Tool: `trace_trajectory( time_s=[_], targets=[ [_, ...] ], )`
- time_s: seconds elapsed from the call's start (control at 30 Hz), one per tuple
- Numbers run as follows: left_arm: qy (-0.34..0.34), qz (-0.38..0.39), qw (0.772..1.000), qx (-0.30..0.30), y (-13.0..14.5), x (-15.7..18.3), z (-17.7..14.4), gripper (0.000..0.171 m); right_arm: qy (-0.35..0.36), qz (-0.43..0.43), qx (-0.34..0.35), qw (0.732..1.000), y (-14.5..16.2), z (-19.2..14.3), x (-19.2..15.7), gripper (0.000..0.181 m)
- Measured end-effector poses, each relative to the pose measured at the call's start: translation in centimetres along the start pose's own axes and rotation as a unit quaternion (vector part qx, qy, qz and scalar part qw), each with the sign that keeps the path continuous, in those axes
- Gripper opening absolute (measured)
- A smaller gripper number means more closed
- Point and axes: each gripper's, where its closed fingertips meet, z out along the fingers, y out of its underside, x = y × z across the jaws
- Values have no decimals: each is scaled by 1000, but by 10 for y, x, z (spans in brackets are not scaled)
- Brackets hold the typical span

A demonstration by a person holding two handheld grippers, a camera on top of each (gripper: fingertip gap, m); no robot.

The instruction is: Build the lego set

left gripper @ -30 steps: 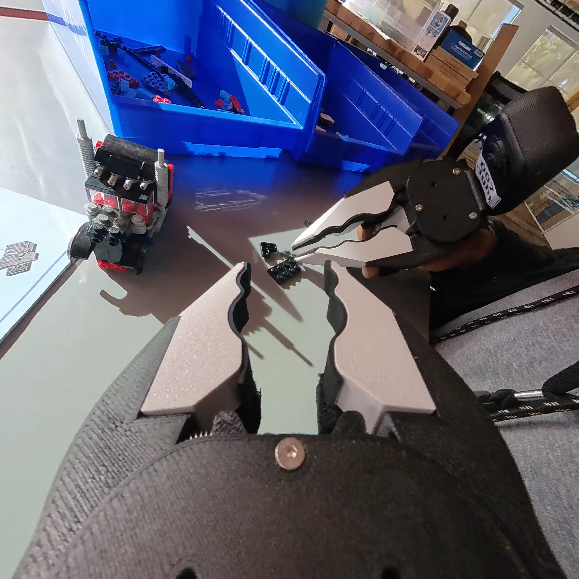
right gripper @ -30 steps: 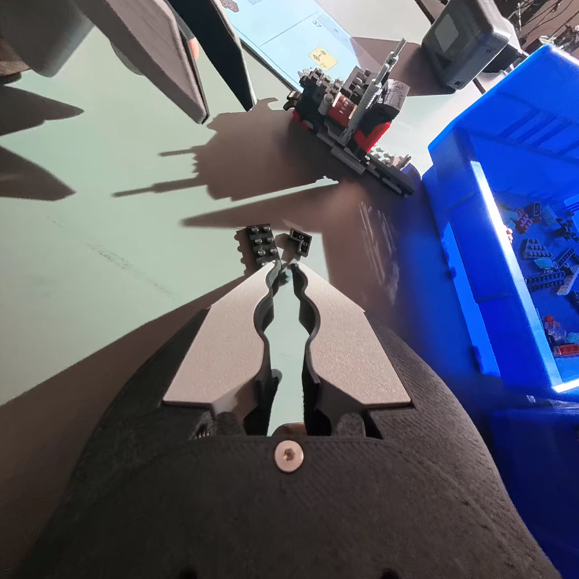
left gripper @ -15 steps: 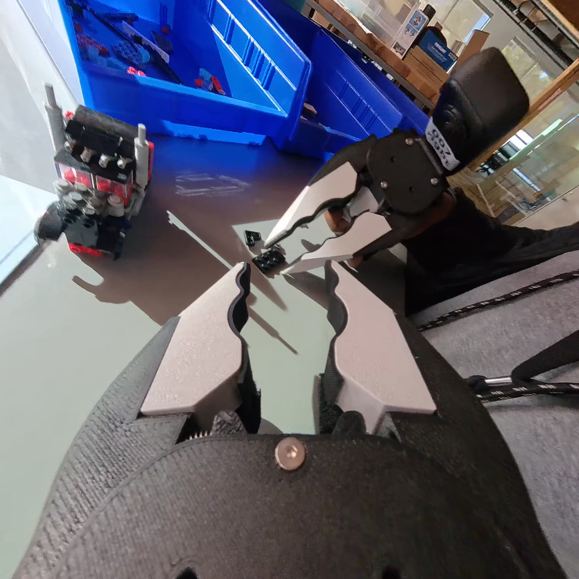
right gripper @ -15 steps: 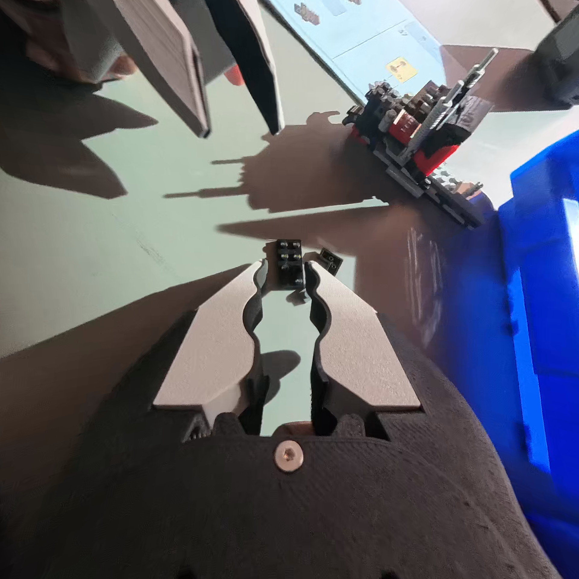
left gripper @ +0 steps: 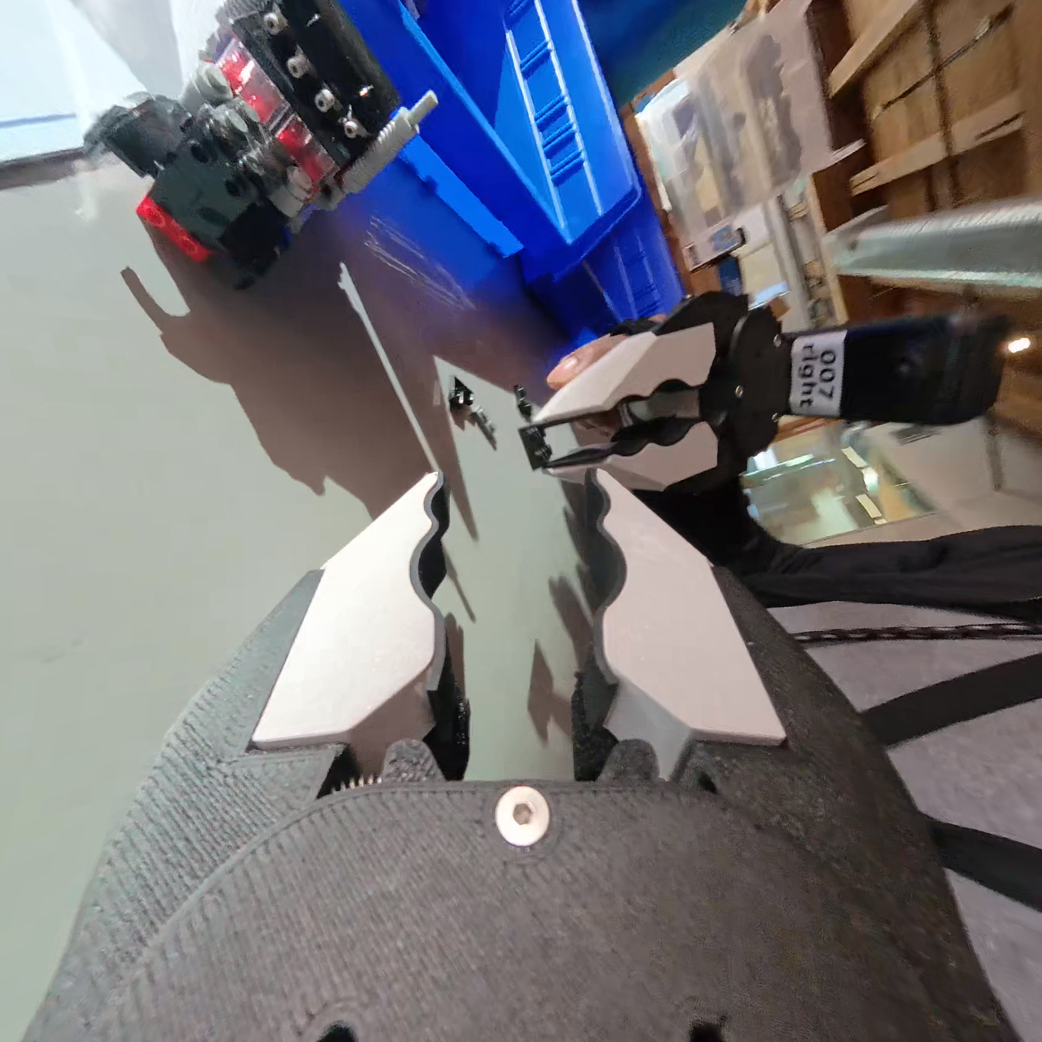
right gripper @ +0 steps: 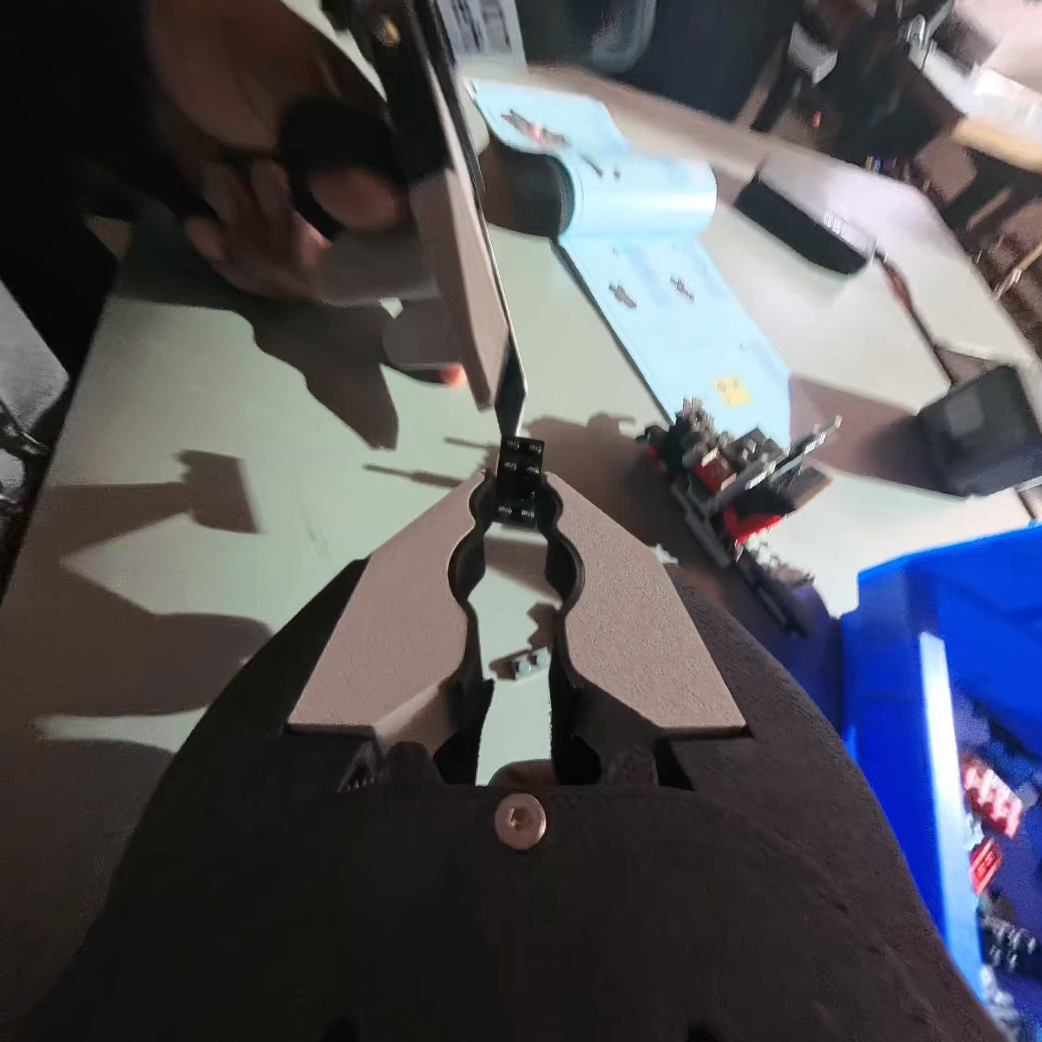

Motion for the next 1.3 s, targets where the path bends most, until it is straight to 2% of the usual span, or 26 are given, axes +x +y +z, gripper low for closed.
trace_trajectory(
  time_s=[0.1, 0.13, 0.3, 0.4, 0.5, 0.6, 0.7, 0.8, 0.93, 1.07, 1.17, 1.23, 1.3],
  targets=[
    [55, -42, 998, 2, -1, 13, 3, 49, -16, -40, 31, 999, -17, -2, -5, 16],
    [66, -51, 997, 3, -1, 16, 4, 48, -20, -51, 36, 998, -20, -2, -6, 8],
    [108, -89, 990, 19, 0, 27, 7, 24, -39, -75, 50, 995, -25, -2, -9, 5],
    [118, -104, 987, 33, 0, 30, 7, 15, -47, -76, 58, 994, -23, -2, -10, 5],
    [103, -112, 987, 43, 2, 26, 8, 14, -56, -73, 59, 994, -18, -2, -11, 5],
    [65, -89, 992, 57, 4, 21, 3, 17, -37, -48, 33, 998, -4, -11, -1, 15],
    [23, -66, 995, 67, 9, 14, -4, 21, -45, 3, 12, 999, 18, -24, -2, 17],
    [16, -59, 995, 74, 11, 15, -7, 26, -73, 34, -32, 996, 40, -24, -12, 20],
    [25, -53, 995, 84, 10, 19, -9, 31, -98, 32, -98, 990, 59, -15, -23, 21],
    [24, -44, 994, 98, 5, 19, -14, 32, -103, 14, -90, 991, 51, -8, -24, 19],
    [-4, 12, 996, 92, -2, 14, -18, 36, -93, -1, -40, 995, 30, -3, -18, 19],
    [-25, 68, 992, 104, -18, 11, -26, 40, -74, -16, 2, 997, 14, 1, -8, 19],
    [-26, 139, 978, 156, -48, 17, -41, 45, -43, -40, 34, 998, 0, 5, 7, 19]
  ],
)
